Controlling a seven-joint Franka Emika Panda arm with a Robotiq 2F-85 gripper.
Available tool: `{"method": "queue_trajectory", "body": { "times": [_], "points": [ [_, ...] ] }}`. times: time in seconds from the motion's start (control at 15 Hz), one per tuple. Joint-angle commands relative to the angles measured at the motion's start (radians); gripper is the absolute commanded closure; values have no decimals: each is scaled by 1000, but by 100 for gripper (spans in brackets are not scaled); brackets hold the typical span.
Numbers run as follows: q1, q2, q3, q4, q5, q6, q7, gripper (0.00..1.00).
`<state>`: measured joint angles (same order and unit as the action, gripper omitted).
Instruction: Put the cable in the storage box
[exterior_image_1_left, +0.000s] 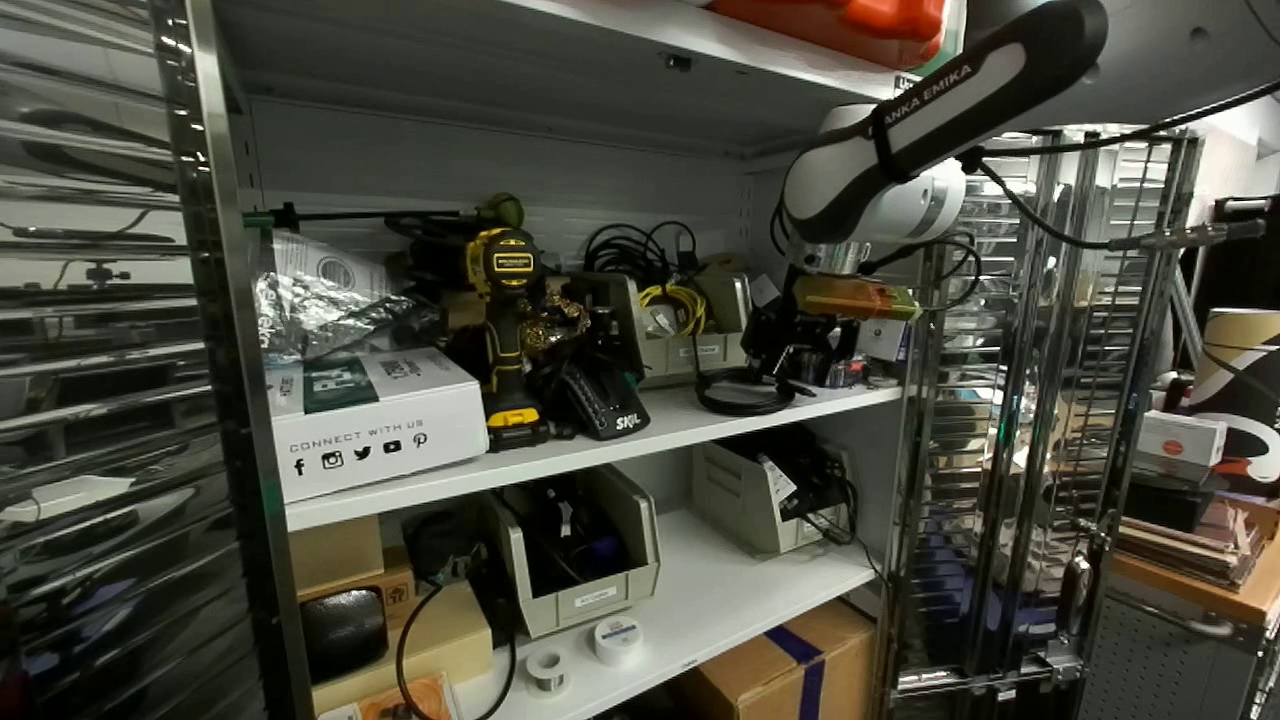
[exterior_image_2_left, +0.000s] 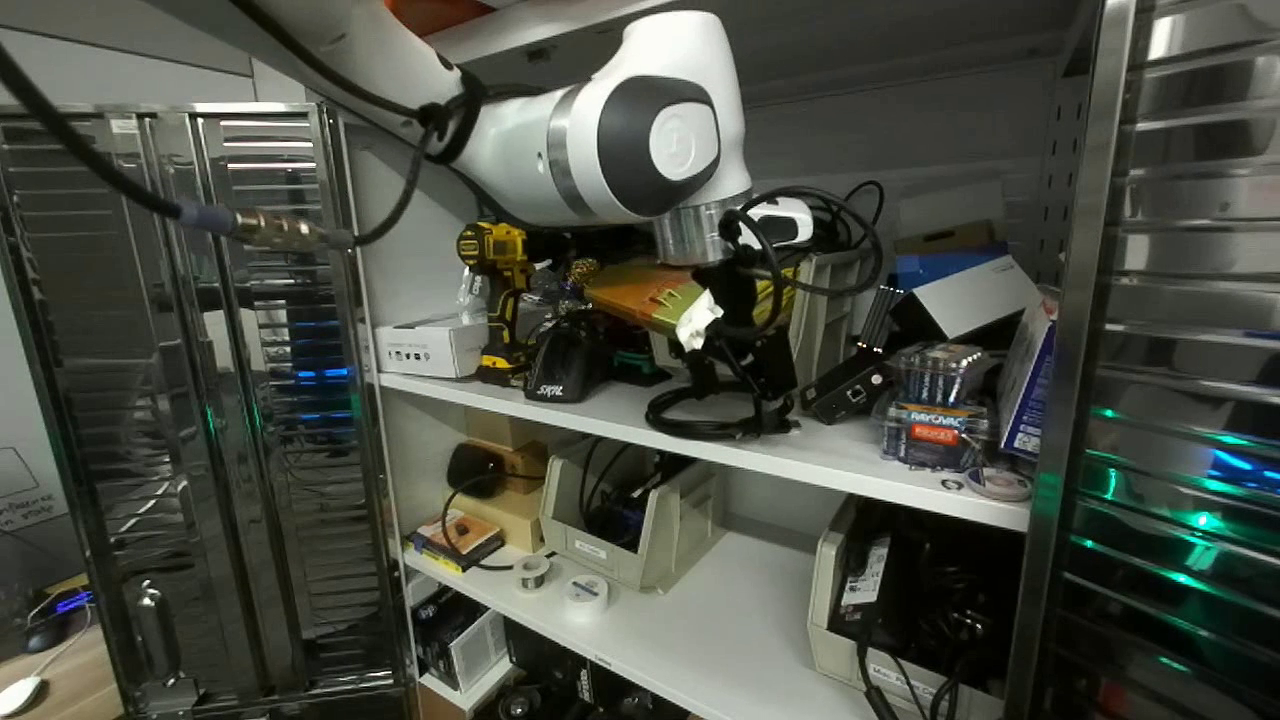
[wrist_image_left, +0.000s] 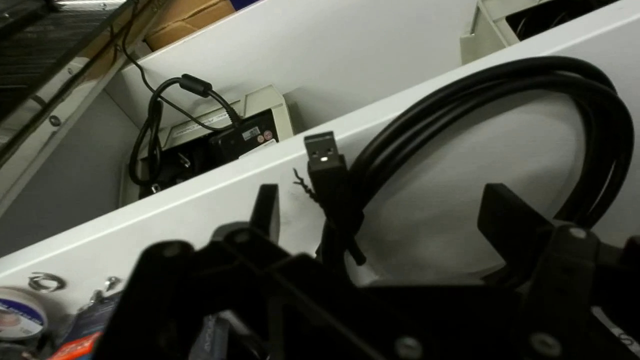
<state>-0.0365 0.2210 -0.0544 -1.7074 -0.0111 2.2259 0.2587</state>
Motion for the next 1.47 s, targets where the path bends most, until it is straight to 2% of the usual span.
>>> {"method": "queue_trajectory", "body": {
  "times": [0.0, 0.27, 0.6, 0.73, 0.87, 1.07, 1.4],
  "points": [
    [10, 42, -2, 58, -6, 5, -3, 19],
    [10, 19, -4, 31, -12, -7, -21, 51],
    [7, -15, -14, -19, -35, -78, -32, 89],
    [5, -34, -15, -49, -41, -104, -40, 99],
    [4, -69, -12, -84, -36, -121, -48, 95],
    [6, -155, -5, -166, -29, -125, -63, 95],
    [6, -333, 6, -276, -36, -51, -52, 95]
  ]
}}
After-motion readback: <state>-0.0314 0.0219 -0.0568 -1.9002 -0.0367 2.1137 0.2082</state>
